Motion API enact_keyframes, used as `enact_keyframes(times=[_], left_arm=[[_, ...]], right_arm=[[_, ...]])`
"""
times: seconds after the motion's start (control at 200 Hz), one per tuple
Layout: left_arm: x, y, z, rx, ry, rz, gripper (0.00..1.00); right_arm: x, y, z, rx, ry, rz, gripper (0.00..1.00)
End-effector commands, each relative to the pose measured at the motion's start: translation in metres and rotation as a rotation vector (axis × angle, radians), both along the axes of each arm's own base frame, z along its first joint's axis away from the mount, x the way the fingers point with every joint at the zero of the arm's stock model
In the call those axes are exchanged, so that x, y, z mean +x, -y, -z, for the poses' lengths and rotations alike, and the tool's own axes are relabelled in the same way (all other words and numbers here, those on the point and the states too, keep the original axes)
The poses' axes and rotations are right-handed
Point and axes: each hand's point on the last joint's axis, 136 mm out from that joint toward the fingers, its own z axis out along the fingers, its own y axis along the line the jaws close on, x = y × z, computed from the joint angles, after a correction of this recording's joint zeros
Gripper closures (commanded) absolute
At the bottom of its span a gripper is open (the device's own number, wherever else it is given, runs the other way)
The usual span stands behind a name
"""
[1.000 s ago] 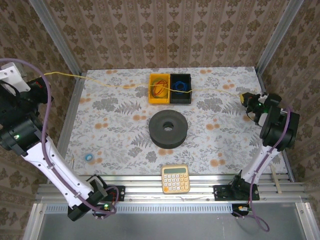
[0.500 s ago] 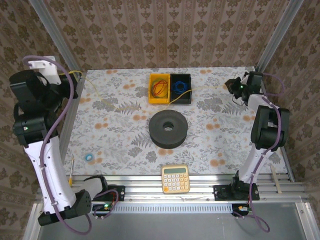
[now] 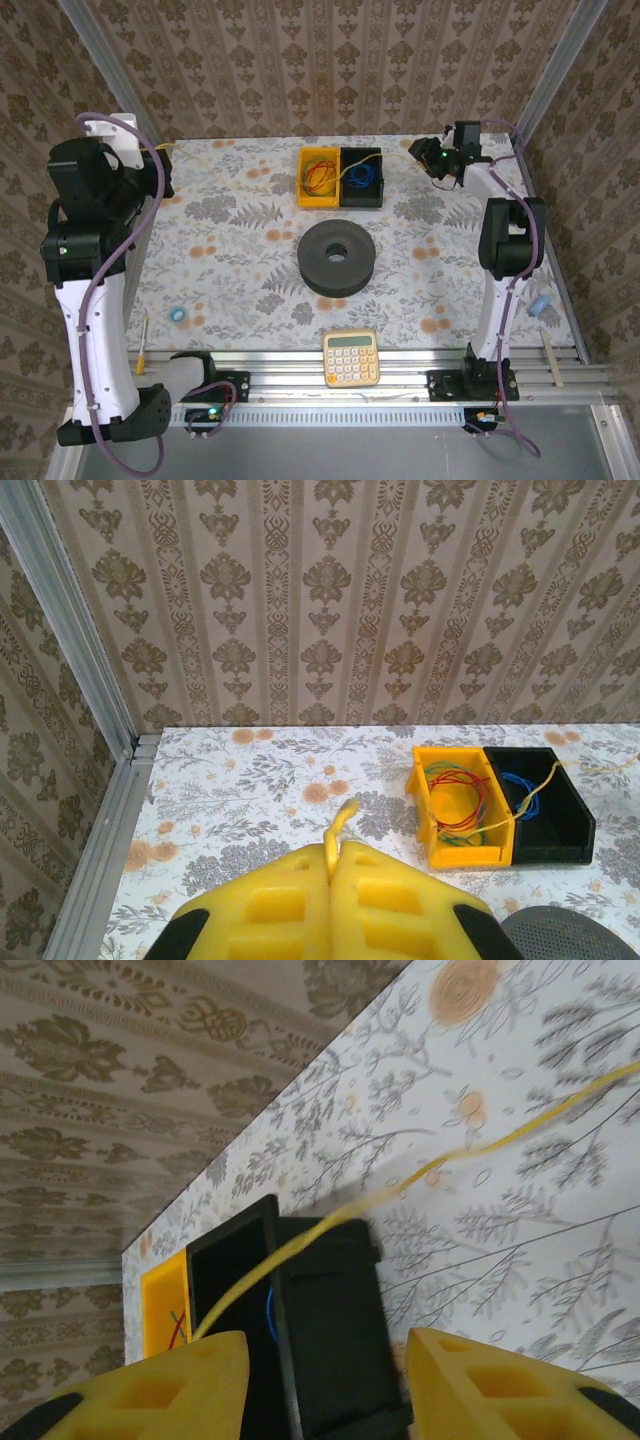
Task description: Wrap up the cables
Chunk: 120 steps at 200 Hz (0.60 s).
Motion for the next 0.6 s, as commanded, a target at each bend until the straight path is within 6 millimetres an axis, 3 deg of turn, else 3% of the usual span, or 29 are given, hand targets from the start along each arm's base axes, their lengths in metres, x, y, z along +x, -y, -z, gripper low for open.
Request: enact_keyframes(times=[0.0, 0.19, 0.28, 0.445, 0.595], left_arm=[[0.001, 0.001, -0.008, 0.019, 0.036, -0.008, 1.0], [0.003, 0.003, -0.008, 0.04, 0.031, -0.018, 1.0], [0.004, 0.003, -0.009, 0.047, 0.032, -0.023, 1.0], [0.003, 0.006, -0.007, 0.054, 0.026, -0.019, 1.0], [0.002, 0.009, -0.004, 0.041, 0.018, -0.008, 1.0]], right_arm=[[-0.007, -0.009, -0.008, -0.015, -0.009, -0.044, 0.49], [-0.027, -0.035, -0.036, -0.019, 0.038, -0.156, 0.4], [-0.037, -0.059, -0.063, -0.014, 0.101, -0.257, 0.34], [-0.072, -0.138, -0.134, -0.04, 0.309, -0.537, 0.17], [-0.117, -0.221, -0.182, -0.174, 0.495, -0.77, 0.11]])
